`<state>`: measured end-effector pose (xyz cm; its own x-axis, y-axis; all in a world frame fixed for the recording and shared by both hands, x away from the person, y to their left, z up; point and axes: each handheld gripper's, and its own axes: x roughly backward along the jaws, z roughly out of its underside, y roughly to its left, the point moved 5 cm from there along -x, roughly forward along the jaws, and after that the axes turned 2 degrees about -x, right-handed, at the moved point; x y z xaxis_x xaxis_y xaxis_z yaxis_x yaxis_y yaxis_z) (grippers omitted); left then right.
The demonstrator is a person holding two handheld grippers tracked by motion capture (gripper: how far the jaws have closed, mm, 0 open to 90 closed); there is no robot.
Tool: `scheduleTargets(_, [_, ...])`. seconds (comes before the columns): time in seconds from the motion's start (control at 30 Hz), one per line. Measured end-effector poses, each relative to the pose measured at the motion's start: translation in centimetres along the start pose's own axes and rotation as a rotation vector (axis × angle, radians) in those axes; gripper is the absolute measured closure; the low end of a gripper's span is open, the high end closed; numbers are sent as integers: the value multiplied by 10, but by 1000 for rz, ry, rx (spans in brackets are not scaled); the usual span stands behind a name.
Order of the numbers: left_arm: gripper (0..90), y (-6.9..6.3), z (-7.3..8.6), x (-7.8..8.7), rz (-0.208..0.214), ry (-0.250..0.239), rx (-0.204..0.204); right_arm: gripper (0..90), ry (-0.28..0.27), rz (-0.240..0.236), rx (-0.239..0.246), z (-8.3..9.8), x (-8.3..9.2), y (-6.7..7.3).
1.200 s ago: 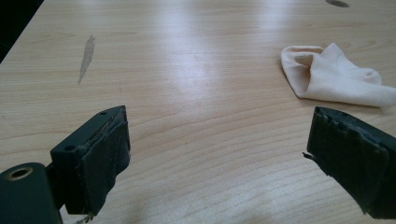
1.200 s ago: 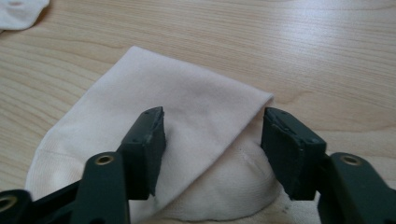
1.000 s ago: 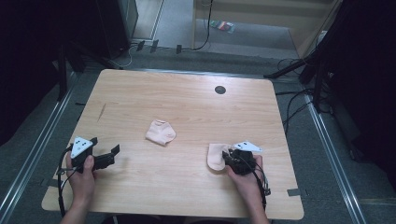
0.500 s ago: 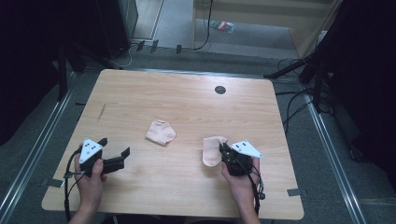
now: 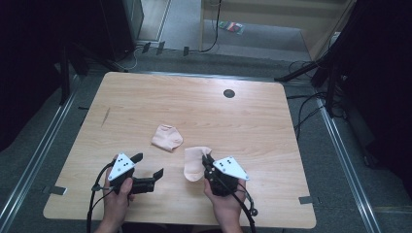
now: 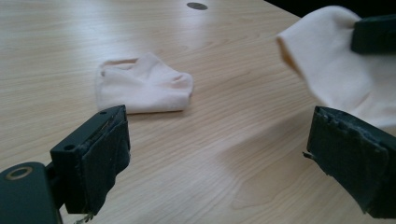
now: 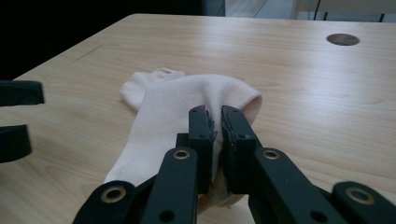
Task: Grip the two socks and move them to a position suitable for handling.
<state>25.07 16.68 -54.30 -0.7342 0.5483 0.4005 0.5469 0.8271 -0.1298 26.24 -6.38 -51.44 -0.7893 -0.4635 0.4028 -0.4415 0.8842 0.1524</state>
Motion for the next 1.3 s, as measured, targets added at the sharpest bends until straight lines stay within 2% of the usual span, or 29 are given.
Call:
scheduleTargets(0.13, [65, -5, 1, -1, 28, 4, 4, 846, 13, -23, 8, 9, -6, 16])
scheduleTargets(0.3, [74, -6, 4, -3, 49, 17, 19, 843, 42, -25, -9, 21, -14, 24])
scheduleTargets(0.33, [75, -6, 6, -5, 53, 30, 21, 821, 58, -34, -18, 24, -17, 25])
scheduleTargets(0.37, [74, -6, 8, -7, 37, 38, 20, 774, 71, -45, -22, 25, -19, 26])
scheduleTargets(0.4, [78, -7, 8, -7, 21, 46, 19, 660, 98, -78, -36, 28, -22, 27])
scheduleTargets(0.43, [101, -7, 9, -8, 0, 51, 19, 585, 110, -92, -46, 28, -23, 26])
scheduleTargets(0.47, [141, -7, 9, -9, -16, 57, 22, 539, 116, -91, -61, 28, -23, 24])
scheduleTargets(0.5, [144, -7, 9, -9, -16, 57, 22, 539, 116, -91, -61, 28, -23, 24])
scheduleTargets(0.53, [145, -10, 10, -10, -10, 70, 26, 500, 99, -86, -99, 22, -20, 14])
scheduleTargets(0.6, [146, -14, 12, -13, -1, 86, 26, 497, 82, -85, -122, 16, -16, 4])
scheduleTargets(0.7, [149, -22, 14, -16, 19, 105, 23, 511, 95, -56, -109, 15, -11, -9])
scheduleTargets(0.73, [149, -33, 16, -20, 36, 127, 6, 525, 109, -45, -108, 16, -10, -14])
scheduleTargets(0.77, [149, -38, 17, -22, 41, 139, -4, 536, 120, -41, -108, 17, -8, -18])
scheduleTargets(0.83, [157, -47, 20, -26, 51, 161, -20, 550, 158, -29, -104, 21, -7, -24])
scheduleTargets(0.9, [163, -54, 22, -27, 77, 175, -26, 562, 237, -27, -96, 30, -10, -29])
scheduleTargets(1.0, [243, -62, 23, -29, 82, 190, -45, 579, 281, -35, -107, 39, -15, -30])
scheduleTargets(1.1, [339, -66, 24, -29, 92, 191, -59, 579, 284, -54, -95, 41, -17, -26])
scheduleTargets(1.13, [382, -69, 25, -30, 89, 202, -66, 584, 292, -61, -48, 43, -19, -19])
scheduleTargets(1.3, [519, -68, 31, -34, 81, 244, -86, 610, 334, -58, -18, 52, -26, -14])
